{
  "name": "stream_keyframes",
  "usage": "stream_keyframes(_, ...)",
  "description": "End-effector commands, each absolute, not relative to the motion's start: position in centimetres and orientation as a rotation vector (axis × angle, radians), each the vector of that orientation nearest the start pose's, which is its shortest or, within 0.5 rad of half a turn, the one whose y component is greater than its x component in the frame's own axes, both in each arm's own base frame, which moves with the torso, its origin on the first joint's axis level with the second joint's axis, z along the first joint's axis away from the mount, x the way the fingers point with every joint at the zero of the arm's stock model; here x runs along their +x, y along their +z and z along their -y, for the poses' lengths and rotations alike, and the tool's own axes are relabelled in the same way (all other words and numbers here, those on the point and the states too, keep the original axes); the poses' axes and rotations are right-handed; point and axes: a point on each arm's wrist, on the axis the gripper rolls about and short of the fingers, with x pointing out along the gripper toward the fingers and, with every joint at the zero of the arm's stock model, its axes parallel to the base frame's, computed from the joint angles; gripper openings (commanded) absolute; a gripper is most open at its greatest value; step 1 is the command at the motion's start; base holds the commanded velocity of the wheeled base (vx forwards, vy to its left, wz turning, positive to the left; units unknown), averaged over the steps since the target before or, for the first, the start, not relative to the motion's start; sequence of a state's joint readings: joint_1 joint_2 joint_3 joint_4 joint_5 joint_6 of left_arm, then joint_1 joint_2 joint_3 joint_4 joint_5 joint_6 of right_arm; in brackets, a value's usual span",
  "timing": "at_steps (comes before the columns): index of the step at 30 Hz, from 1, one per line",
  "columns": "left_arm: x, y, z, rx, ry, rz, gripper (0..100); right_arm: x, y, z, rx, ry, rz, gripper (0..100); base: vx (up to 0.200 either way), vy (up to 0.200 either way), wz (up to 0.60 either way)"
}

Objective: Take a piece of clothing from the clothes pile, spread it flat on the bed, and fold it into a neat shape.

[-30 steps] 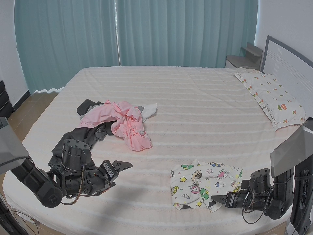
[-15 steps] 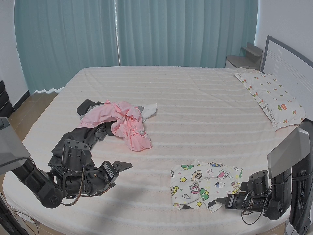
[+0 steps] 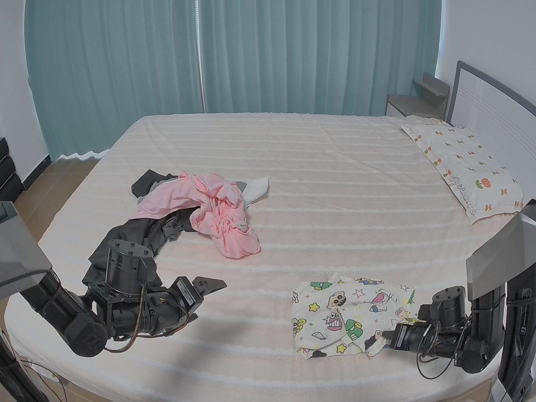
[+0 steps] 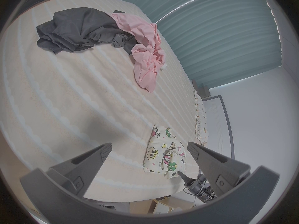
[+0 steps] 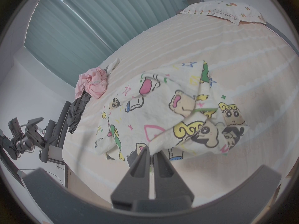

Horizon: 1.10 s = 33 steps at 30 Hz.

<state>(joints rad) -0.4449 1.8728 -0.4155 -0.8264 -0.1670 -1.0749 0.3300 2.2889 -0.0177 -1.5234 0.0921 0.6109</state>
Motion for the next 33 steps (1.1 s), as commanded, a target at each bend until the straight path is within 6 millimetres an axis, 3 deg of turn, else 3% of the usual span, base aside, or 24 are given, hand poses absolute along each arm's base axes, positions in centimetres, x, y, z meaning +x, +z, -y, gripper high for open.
stream_keyframes(1, 23.9, 6.0, 11.8, -0.916, -0.189, -0.883, 100, 20.2, -0.4, -5.8, 0.524, 0.145, -0.797, 0, 0.000, 0.000, 0.00)
stream_keyframes(8, 23.9, 6.1, 11.8, -0.916, -0.189, -0.881, 100, 19.8, 0.8, -4.9, 0.511, 0.163, -0.795, 0, 0.000, 0.000, 0.00)
stream_keyframes(21, 23.8, 6.0, 11.9, -0.916, -0.192, -0.885, 100, 19.5, -0.1, -2.6, 0.335, 0.121, -0.855, 0, 0.000, 0.000, 0.00)
stream_keyframes(33, 23.9, 6.0, 11.9, -0.916, -0.191, -0.887, 100, 21.8, 0.4, -1.3, 0.253, 0.096, -0.895, 0, 0.000, 0.000, 0.00)
